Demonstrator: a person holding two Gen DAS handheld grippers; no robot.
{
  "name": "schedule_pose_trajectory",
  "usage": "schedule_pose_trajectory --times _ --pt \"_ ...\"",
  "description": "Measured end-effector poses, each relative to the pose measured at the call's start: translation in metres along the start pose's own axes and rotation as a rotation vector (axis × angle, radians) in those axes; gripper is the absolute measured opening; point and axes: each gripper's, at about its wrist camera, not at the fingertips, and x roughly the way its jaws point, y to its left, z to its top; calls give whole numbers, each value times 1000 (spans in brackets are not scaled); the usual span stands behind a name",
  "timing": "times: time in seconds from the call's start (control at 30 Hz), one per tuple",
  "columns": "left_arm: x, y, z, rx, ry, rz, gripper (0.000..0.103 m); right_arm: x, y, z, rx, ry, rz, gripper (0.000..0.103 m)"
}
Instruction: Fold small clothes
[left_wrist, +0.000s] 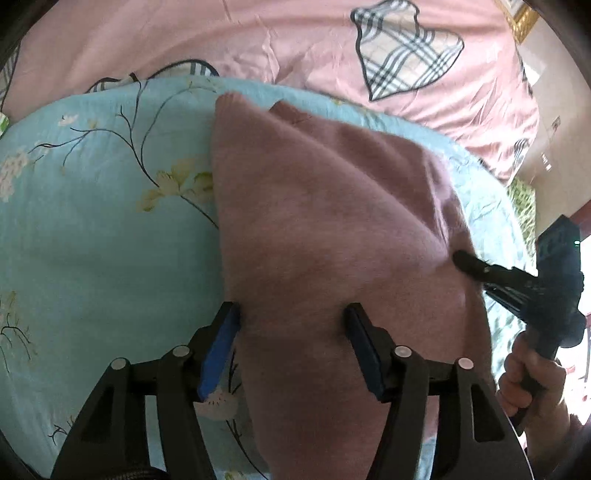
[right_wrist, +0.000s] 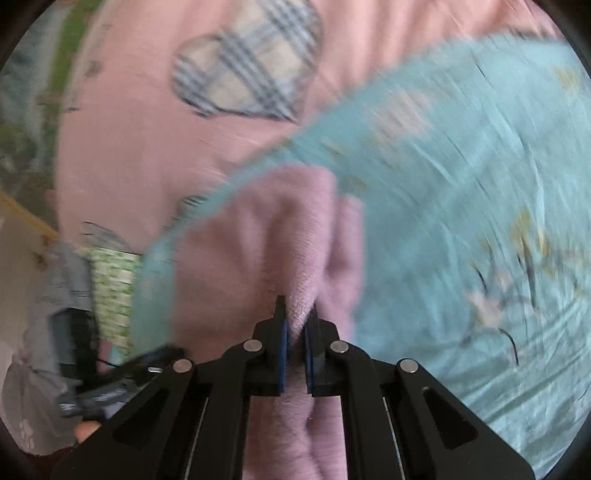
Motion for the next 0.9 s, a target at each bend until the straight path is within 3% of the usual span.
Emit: schedule_pose_trajectory --times 0.17,0.2,0.3,0.37,0.43,0.5,0.57,0.67,0.83,0.9 --pt "8 13 -1 -48 30 -41 65 16 -19 -11 68 -10 -2 9" --pt "6 13 1 -50 27 -46 65 14 -18 -10 73 -10 -8 14" --pt "-10 14 9 -36 -17 -27 64 -6 -5 -2 34 -52 -140 28" --pt "-26 17 18 -48 -72 -30 64 -27 11 6 -31 -132 -190 28" --pt "-35 18 31 -61 -121 -77 63 -36 27 15 -84 -170 -114 28" --pt "-35 14 43 -59 -137 -122 62 -22 45 28 -119 -99 13 28" --pt "-34 6 52 -30 -156 -165 61 -1 53 37 -119 -45 79 28" --pt "-16 -2 68 10 -139 -173 61 29 53 53 -116 -12 61 28" --pt "42 22 93 -52 -25 -26 59 70 21 74 -19 27 -11 21" --pt "45 29 99 -69 -31 -45 59 75 13 79 0 15 -7 17"
